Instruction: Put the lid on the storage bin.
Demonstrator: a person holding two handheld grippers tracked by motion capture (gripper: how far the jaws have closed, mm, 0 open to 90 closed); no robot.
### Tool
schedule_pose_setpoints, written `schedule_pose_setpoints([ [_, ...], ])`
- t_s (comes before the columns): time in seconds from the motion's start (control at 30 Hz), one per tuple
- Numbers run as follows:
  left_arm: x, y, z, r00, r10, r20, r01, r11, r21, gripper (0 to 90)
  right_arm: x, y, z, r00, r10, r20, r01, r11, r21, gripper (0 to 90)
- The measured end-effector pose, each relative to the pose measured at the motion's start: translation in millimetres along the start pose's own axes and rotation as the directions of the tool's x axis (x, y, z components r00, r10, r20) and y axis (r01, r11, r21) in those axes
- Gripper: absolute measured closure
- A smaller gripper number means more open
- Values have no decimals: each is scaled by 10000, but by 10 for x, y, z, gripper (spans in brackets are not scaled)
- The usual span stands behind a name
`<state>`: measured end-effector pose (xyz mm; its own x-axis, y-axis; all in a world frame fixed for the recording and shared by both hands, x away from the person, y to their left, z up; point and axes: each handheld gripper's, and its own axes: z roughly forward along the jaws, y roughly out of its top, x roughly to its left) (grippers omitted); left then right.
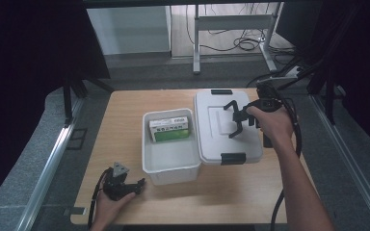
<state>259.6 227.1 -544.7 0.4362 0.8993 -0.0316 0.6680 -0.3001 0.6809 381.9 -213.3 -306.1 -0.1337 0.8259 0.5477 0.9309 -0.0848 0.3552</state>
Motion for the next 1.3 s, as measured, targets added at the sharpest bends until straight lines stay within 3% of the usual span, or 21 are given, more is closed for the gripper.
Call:
schedule_pose_setpoints([
  [1.3,0,0,1,10000,4,4,-4,10000,-6,122,593,64,392,9994,-342,-81,346,9976,596,847],
])
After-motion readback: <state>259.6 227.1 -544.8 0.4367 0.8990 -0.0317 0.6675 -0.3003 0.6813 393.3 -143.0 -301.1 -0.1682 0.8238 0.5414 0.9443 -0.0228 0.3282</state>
